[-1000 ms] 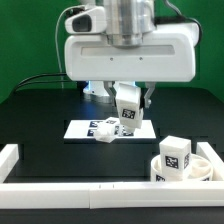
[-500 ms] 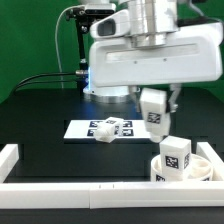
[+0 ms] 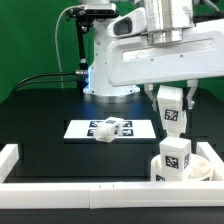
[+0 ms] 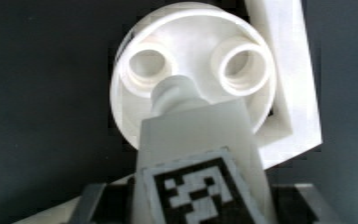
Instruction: Assemble stool
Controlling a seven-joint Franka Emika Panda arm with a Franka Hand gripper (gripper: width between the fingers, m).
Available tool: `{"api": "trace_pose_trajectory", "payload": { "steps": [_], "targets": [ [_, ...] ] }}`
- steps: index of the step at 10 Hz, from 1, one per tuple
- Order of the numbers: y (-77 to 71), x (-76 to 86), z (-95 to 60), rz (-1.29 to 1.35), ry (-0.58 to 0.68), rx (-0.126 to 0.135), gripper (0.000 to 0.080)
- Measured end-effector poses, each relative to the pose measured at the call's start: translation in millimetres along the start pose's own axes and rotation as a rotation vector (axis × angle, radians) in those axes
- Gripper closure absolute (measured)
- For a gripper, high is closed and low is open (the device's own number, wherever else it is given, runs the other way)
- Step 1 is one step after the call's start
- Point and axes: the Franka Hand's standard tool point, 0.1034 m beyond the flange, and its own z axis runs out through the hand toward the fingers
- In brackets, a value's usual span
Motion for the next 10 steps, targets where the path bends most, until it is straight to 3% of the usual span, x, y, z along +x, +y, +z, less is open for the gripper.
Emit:
{"api": "trace_pose_trajectory", "payload": {
  "steps": [4, 7, 10],
  "targets": [
    [-30.8, -9.6, 33.8, 0.015, 0.081, 0.025, 0.0479],
    [-34.8, -6.4, 43.1, 0.011, 0.078, 0.024, 0.0479],
    [-36.3, -13.4, 50.6, 0.002, 0.067, 0.017, 0.0479]
  ]
}}
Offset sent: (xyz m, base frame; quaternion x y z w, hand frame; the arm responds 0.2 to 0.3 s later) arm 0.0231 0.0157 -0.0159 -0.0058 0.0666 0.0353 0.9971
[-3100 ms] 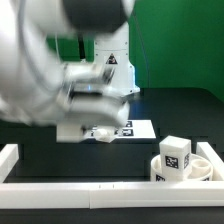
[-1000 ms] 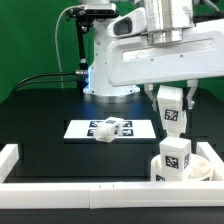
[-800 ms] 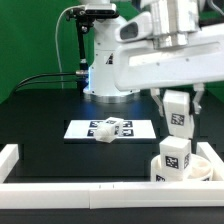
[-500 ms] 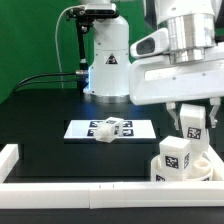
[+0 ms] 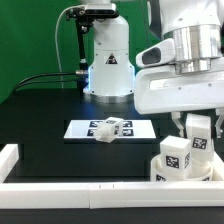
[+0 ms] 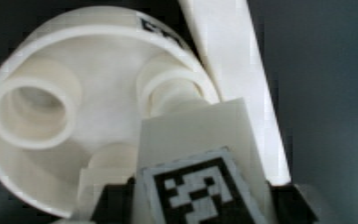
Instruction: Assemble stool
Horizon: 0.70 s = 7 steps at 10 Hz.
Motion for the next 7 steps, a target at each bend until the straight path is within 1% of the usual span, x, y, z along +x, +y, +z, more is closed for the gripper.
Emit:
{"api": "trace_pose_trajectory", "payload": {
  "steps": [2, 4, 5, 7],
  "targets": [
    [-0.1, -2.1, 1.6, -0.003, 0.014, 0.000, 0.0479],
    [-0.1, -6.6, 1.1, -0.014, 0.067, 0.010, 0.0479],
    [3.2, -14.6, 4.1, -0.016, 0.101, 0.015, 0.0479],
    [2.9, -14.0, 4.1, -0.022, 0.105, 0.015, 0.0478]
  ]
}}
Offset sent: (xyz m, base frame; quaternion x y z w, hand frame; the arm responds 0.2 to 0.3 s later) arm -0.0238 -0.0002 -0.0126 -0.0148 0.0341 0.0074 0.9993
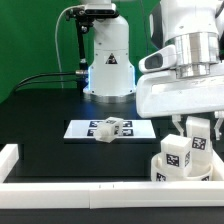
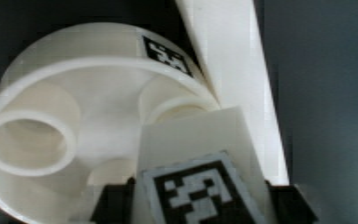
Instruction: Assemble stool
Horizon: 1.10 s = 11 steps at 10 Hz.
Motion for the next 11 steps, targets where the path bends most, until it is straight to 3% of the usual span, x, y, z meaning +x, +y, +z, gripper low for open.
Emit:
{"api": "trace_pose_trajectory", "payload": {
  "steps": [1, 3, 5, 6, 7, 8, 10, 11],
  "targets": [
    [-0.1, -0.1, 0.0, -0.002, 0.000, 0.000, 0.0478],
    [-0.1, -0.1, 0.0, -0.005, 0.000, 0.000, 0.0181],
    [2.8, -0.5, 0.0, -0.022, -0.027, -0.010, 0.0159],
    [9.3, 2.3, -8.2, -0.022, -0.149, -0.045, 0.0151],
    [13.0, 11.4, -19.8, -0.018, -0.204, -0.056, 0.0151],
    [17.9, 8.0, -26.5, -0.013, -0.336, -0.085, 0.0150],
    [16.3, 10.2, -32.5, 0.010, -0.531, -0.125, 0.0150],
    [15.4, 17.2, -28.4, 0.004, -0.517, -0.120, 0.0150]
  ]
}}
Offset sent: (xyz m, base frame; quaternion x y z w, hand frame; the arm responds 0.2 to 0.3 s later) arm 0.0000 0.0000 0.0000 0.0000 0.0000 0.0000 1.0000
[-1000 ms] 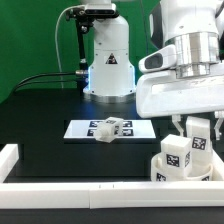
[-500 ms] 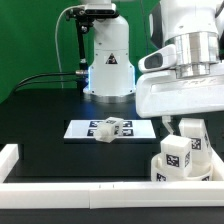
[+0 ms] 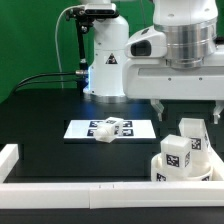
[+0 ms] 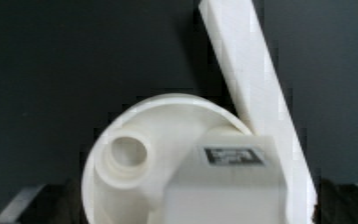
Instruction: Assemble stool
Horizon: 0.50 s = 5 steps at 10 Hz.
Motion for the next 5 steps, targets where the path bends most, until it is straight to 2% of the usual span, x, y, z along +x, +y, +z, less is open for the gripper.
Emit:
{"api": "trace_pose_trajectory", "payload": {
  "steps": [1, 2, 3, 5],
  "targets": [
    [-2.3, -1.7, 0.6, -0.023, 0.001, -0.002, 0.0150],
    [-12.6, -3.9, -0.2, -0.067, 0.012, -0.005, 0.0150],
    [-19.4, -2.4, -3.3, -0.215, 0.036, 0.003, 0.0150],
    [-23.4, -1.7, -3.1, -0.573, 0.071, 0.001, 0.0150]
  ]
}}
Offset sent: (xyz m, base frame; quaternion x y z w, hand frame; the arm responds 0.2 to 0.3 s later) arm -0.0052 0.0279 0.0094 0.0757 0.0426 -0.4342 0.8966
